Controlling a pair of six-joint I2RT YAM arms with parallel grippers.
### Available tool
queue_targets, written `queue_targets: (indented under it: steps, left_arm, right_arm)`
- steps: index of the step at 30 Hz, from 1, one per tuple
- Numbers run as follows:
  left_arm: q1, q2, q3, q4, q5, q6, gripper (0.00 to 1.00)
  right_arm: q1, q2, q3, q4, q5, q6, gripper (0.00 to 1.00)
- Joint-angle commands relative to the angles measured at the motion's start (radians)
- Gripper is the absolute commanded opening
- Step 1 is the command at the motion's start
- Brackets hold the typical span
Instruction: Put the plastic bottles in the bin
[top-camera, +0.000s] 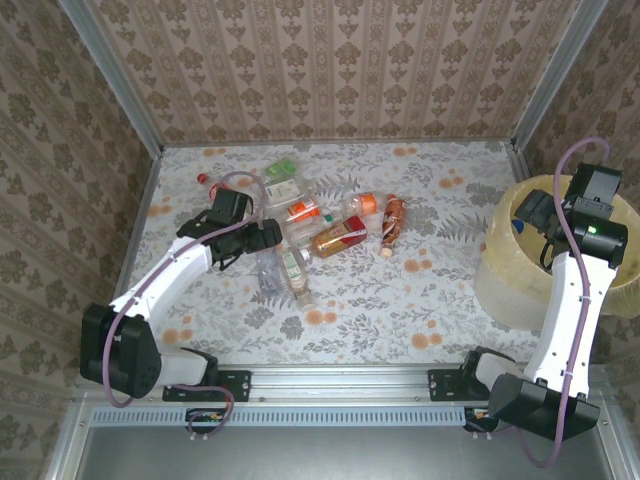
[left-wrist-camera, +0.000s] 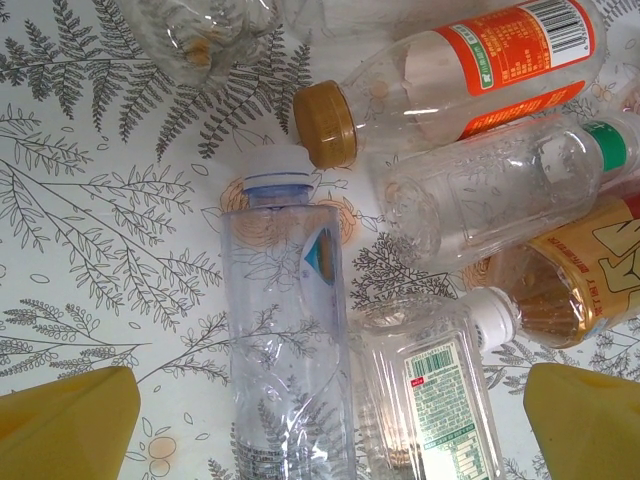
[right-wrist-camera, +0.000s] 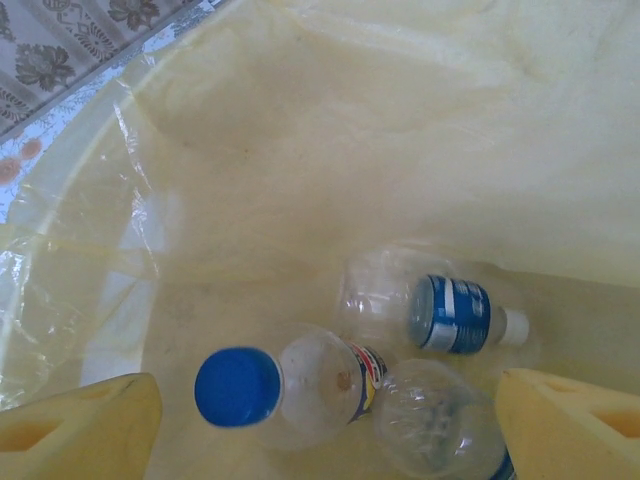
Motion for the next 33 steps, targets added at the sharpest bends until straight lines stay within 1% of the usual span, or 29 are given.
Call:
queue_targets:
  steps: [1,4,8,10,15,18,22,25,28,31,33]
  left_arm:
    - [-0.005,0.009,0.002,-0.027,-0.026,-0.022,1.00]
    - [-0.005,0.014,-0.003,-0.026,-0.029,-0.032,1.00]
    - [-0.007,0.018,-0.010,-0.027,-0.026,-0.042,1.00]
    - [-0.006,0.015,-0.016,-0.028,-0.030,-0.047,1.00]
    - [-0.006,0.003,-0.033,-0.021,-0.031,-0.067,1.00]
    - [-0.007,0.001,-0.039,-0.017,-0.021,-0.075,1.00]
    - [-0.007,0.000,-0.043,-0.020,-0.024,-0.088,1.00]
    - [-0.009,-0.014,-0.061,-0.015,-0.025,-0.103,1.00]
    - [-0.010,-0.023,-0.073,-0.011,-0.022,-0.111,1.00]
    - [-0.013,-0.025,-0.073,-0.019,-0.021,-0.113,1.00]
    - [-0.014,-0.025,-0.074,-0.020,-0.014,-0.111,1.00]
  right_arm:
    - [-0.003,-0.034,-0.008,0.022,-0.018,0.013,0.91]
    - [0.002,-0.059,-0.014,0.055,-0.041,0.023,0.94]
    - [0.039,-0.108,-0.021,0.109,-0.054,0.040,0.97]
    - [0.073,-0.137,-0.033,0.155,-0.068,0.043,1.00]
    - [0.178,-0.182,-0.070,0.269,-0.136,0.036,1.00]
    - [0.304,-0.171,-0.074,0.313,-0.133,0.025,1.00]
    - [0.526,-0.141,-0.098,0.394,-0.130,-0.018,1.00]
    - [0.661,-0.108,-0.121,0.454,-0.089,-0.022,1.00]
    - [0.768,-0.073,-0.154,0.526,-0.062,-0.032,1.00]
    - [0.847,-0.036,-0.195,0.592,-0.035,-0.045,1.00]
    - [0.882,-0.010,-0.227,0.635,-0.012,-0.035,1.00]
